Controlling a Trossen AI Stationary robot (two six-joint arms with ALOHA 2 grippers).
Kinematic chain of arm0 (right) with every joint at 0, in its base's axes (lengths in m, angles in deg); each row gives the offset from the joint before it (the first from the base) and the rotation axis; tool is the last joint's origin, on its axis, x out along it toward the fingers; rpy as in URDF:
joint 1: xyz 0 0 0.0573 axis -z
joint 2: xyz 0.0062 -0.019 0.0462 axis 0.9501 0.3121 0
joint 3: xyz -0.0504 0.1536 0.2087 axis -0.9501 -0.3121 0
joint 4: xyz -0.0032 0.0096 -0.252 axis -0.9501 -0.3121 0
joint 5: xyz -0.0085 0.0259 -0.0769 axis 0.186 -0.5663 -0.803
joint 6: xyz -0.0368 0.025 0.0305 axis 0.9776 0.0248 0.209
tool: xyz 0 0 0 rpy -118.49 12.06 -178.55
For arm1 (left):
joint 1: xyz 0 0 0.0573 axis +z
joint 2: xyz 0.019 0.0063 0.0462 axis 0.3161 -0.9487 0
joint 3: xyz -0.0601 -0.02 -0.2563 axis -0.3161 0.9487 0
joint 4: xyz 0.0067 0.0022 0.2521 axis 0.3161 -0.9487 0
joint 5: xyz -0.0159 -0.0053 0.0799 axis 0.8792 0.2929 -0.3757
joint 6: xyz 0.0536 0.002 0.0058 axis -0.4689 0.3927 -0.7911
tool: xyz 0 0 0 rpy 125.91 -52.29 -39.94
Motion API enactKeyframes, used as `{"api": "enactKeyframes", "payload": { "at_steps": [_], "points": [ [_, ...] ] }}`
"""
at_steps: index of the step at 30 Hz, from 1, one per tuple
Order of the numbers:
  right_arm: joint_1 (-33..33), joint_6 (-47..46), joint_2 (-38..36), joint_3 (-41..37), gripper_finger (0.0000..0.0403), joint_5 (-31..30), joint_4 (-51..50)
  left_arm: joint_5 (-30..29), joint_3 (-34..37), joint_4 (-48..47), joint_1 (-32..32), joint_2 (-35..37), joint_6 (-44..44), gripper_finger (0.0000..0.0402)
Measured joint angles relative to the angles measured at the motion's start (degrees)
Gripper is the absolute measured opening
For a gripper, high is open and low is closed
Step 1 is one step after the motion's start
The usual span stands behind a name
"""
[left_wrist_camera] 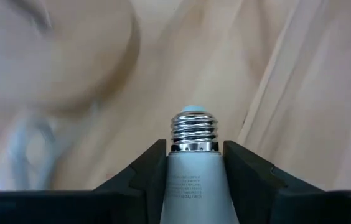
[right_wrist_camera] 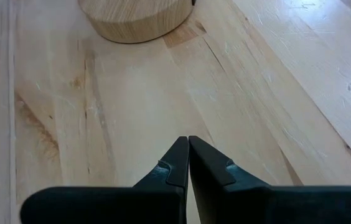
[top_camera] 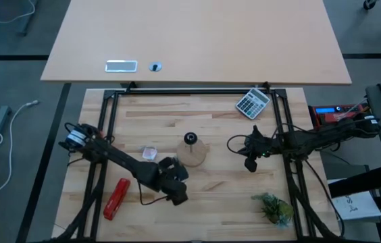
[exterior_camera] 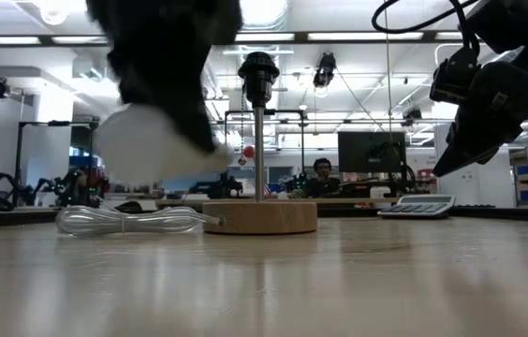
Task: Screw lightbulb
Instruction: Insert the lightbulb into the brown lamp
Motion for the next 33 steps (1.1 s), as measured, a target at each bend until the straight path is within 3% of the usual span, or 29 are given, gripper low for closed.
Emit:
{"api": "enactKeyframes", "payload": {
  "at_steps": [8,17,22,28,33],
  "points": [
    [0.0,0.22,-0.15,0.02,0.0008,0.0,0.02,-15.99,-6.73,0.01,-3.35,0.09,-16.07,0.0131],
    [-0.02,0.51,-0.22,0.02,0.0008,1.49,3.07,-29.38,-8.75,0.58,-6.61,0.09,-24.41,0.0132],
    [-0.14,1.83,-0.24,0.04,0.0008,5.03,8.44,-31.09,-10.29,-0.43,-7.38,0.09,-29.97,0.0131],
    [-0.13,2.1,-0.24,0.07,0.0008,5.63,10.53,-27.44,-11.3,-0.84,-6.45,0.09,-51.04,0.0131],
    [-0.13,0.5,-0.24,0.07,0.0008,7.15,10.74,-31.52,-12.63,0.28,-4.56,-0.2,-63.56,0.0131]
  ]
}}
